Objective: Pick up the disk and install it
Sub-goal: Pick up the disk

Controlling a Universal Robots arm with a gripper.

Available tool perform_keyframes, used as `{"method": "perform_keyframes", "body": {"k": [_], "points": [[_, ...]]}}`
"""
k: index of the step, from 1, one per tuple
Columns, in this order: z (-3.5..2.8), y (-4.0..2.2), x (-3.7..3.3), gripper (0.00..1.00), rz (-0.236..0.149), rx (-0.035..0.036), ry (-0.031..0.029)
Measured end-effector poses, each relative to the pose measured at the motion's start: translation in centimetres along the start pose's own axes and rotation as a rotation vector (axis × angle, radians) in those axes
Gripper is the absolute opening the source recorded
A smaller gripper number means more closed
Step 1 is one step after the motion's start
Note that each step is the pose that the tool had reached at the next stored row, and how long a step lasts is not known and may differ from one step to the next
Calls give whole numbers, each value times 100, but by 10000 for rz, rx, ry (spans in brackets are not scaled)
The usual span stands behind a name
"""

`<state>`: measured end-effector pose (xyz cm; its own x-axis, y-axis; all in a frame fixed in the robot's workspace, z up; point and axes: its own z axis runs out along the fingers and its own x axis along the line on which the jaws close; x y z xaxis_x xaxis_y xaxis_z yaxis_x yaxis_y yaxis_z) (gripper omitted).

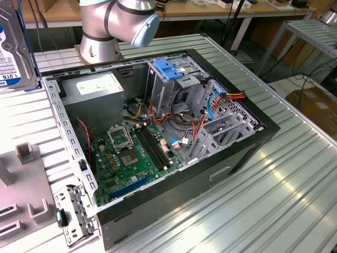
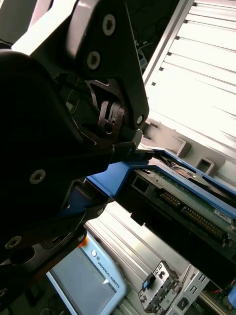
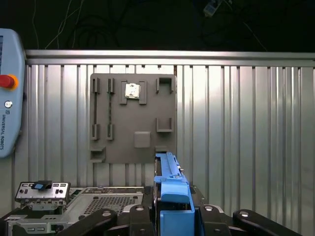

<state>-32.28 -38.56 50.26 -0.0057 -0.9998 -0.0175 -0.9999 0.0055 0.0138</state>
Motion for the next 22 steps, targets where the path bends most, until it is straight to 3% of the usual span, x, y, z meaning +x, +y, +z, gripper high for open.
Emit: {"method": "perform_keyframes", "body": {"k": [6,22], "points": [[-1,-74,37,37,1,1,0],[-2,-191,121,37,1,0,0]]}}
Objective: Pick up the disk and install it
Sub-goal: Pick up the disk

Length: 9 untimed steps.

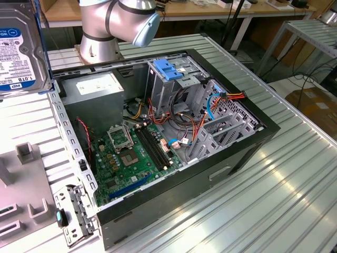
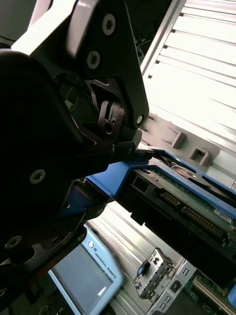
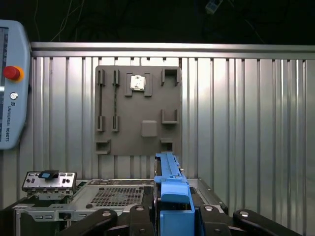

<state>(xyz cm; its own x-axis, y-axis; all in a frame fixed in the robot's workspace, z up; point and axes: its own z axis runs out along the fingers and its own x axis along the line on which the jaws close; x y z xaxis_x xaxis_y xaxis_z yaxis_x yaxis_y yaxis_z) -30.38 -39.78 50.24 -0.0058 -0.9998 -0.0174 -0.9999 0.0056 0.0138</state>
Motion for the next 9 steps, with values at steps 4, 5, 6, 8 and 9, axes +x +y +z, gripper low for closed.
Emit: {"method": "perform_keyframes", "body": {"k": [4,5,6,8,9], "points": [[0,-50,5,37,0,1,-1],[0,-64,7,37,0,1,-1],[-1,-74,9,37,-1,0,0],[-1,-112,13,37,0,1,0],[-1,-122,15,37,0,0,0]]}}
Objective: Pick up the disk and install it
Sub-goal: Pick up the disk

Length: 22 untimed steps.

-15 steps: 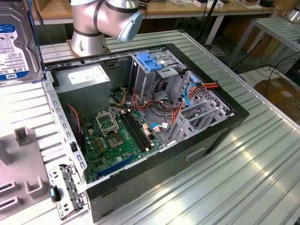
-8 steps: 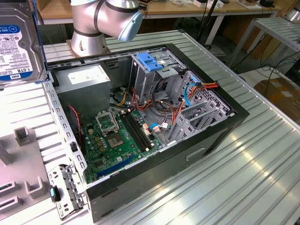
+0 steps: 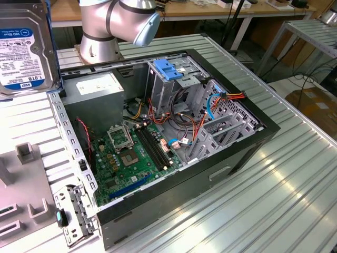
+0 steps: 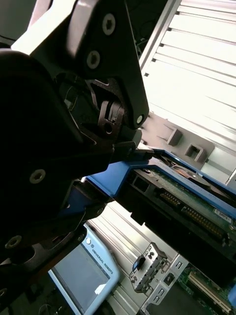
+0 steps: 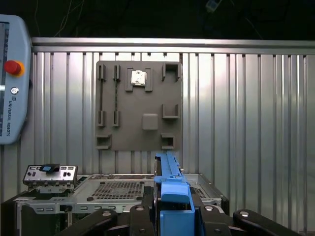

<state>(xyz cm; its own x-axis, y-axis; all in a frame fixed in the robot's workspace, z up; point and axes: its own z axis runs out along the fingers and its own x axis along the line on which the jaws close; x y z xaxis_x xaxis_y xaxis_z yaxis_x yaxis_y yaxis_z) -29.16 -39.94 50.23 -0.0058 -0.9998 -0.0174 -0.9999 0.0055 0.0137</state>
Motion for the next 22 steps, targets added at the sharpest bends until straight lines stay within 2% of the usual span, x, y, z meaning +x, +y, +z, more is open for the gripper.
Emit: {"method": "perform_keyframes", "body": {"k": [4,8,10,14,22], "points": [[-1,-53,8,37,0,0,1],[0,-136,13,37,0,-1,1],[1,-220,15,37,0,0,3],[4,-332,20,37,0,-1,4],[9,-436,50,37,-2,0,26]]}}
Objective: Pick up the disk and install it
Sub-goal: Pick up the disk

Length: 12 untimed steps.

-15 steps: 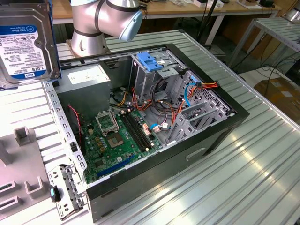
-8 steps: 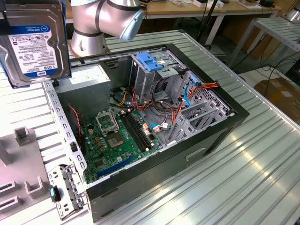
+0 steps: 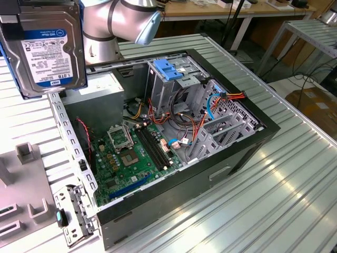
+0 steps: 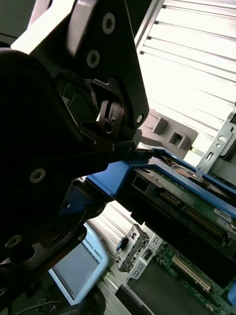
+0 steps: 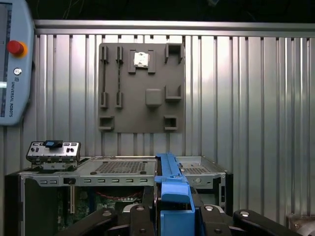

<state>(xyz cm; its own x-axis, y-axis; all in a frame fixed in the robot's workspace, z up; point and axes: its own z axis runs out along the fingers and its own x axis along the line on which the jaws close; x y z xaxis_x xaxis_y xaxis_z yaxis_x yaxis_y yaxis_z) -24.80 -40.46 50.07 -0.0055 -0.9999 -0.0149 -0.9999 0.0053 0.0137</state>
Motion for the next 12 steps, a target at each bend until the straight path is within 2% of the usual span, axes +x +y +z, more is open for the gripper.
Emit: {"method": "perform_keyframes", "body": {"k": [4,12], "points": [[3,-71,11,37,-4,0,10],[10,-278,39,37,-38,-1,17]]}}
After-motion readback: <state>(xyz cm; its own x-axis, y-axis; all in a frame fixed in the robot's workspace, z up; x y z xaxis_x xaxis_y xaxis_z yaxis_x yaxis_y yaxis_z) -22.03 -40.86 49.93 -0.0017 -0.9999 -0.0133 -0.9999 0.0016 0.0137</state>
